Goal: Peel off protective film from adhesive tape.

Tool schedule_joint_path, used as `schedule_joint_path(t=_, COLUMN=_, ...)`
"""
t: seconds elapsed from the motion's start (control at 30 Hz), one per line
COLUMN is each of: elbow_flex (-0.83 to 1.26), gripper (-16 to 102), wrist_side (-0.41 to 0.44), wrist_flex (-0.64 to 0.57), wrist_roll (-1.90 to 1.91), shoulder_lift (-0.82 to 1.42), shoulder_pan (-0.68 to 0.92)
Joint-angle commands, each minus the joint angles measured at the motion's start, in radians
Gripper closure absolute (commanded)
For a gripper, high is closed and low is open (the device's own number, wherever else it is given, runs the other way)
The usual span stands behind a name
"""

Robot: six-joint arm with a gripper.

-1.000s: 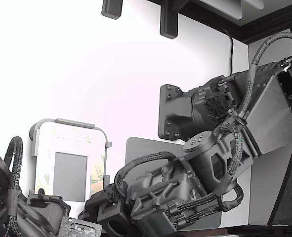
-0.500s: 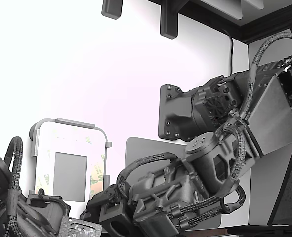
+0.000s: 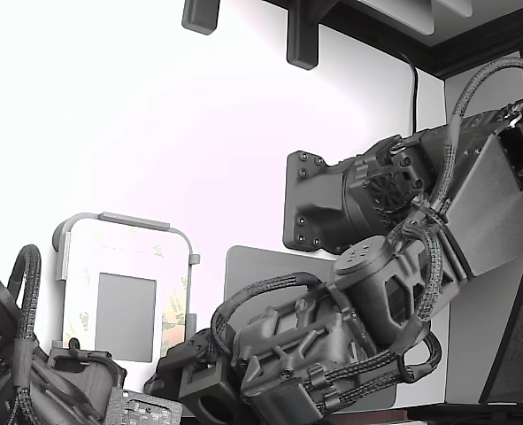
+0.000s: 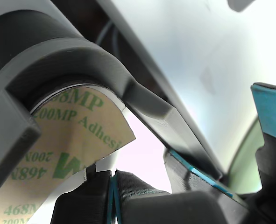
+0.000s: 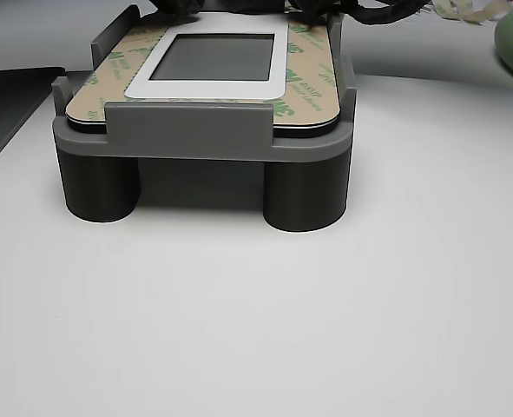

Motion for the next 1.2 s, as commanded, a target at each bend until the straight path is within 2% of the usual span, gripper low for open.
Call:
schedule_joint_path(t=0.0, elbow_flex=-0.025, gripper=97, wrist_side=0.003, wrist_flex=0.000, wrist_roll=-0.002, shoulder_lift=0.032, shoulder_pan=-0.008)
schedule_joint_path(t=1.17, elbow_flex=0.032, gripper=97, wrist_side=-0.003, wrist_flex=-0.041, wrist_roll=0.018, shoulder_lift=0.064, shoulder_pan=-0.003)
